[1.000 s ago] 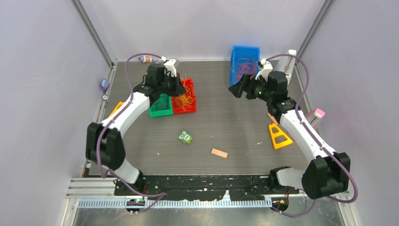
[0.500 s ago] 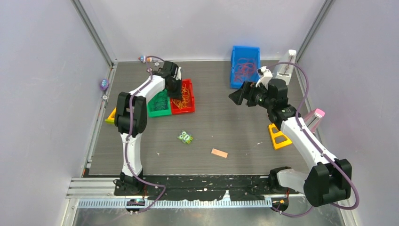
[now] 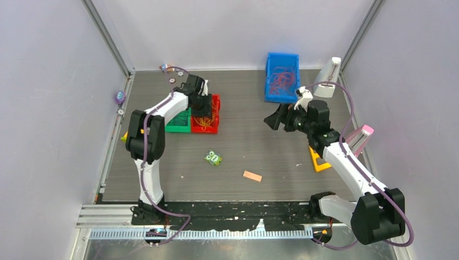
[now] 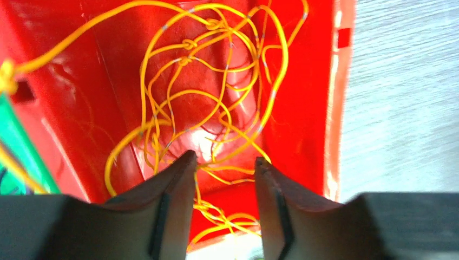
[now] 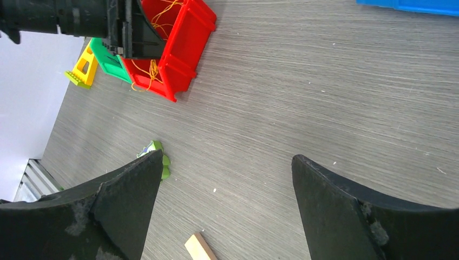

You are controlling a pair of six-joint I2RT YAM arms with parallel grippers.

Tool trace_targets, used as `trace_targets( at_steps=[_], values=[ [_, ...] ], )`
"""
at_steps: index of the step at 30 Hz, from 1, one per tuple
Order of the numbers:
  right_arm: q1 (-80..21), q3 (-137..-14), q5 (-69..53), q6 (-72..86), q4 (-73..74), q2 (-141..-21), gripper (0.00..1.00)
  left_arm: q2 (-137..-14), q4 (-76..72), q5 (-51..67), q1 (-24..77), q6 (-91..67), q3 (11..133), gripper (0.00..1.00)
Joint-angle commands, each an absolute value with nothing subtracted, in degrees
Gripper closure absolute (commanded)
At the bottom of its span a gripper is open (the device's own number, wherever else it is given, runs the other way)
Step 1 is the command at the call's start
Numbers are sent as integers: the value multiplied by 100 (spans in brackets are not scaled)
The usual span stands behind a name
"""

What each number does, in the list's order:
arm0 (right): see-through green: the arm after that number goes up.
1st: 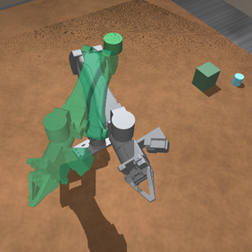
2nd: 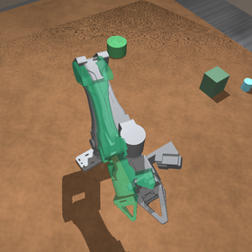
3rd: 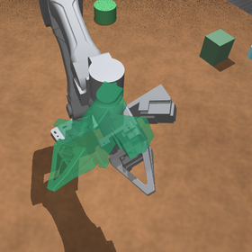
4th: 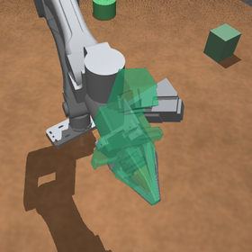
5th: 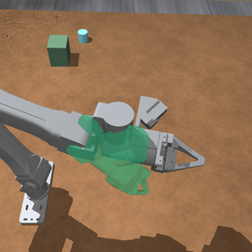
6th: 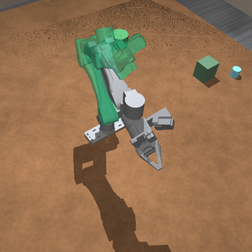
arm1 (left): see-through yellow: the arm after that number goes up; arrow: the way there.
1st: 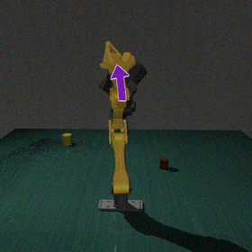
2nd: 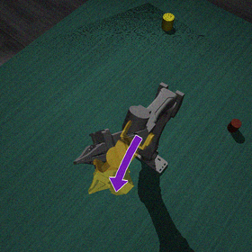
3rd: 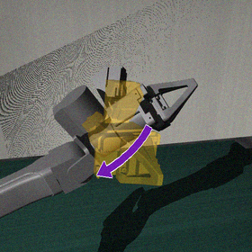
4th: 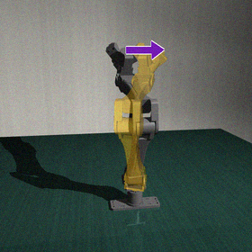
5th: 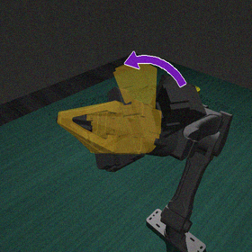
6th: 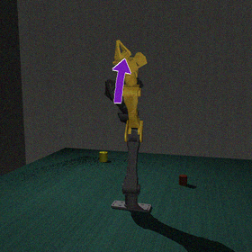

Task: Untangle the cables
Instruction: Place the cable in the bin.

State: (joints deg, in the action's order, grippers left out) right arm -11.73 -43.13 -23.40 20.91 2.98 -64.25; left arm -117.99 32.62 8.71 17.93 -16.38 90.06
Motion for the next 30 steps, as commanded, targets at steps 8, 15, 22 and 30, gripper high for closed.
trace_targets(
  at_steps=[8, 15, 22, 30],
  values=[
    [-1160, -4291, -2292, 2000, 35, -6095, 5, -10410, 2415, 823, 1857, -1600, 8490, 42],
    [-1160, -4283, -2286, 1985, 35, -6071, 6, -9958, 2469, 862, 1863, -1556, 8507, 41],
    [-1161, -4288, -2162, 1944, 82, -5885, 6, -9105, 2364, 842, 1863, -1516, 8048, 19],
    [-1147, -4088, -1510, 1616, 48, -5333, 5, -7416, 1992, 380, 1863, -1413, 6623, 0]
  ],
)
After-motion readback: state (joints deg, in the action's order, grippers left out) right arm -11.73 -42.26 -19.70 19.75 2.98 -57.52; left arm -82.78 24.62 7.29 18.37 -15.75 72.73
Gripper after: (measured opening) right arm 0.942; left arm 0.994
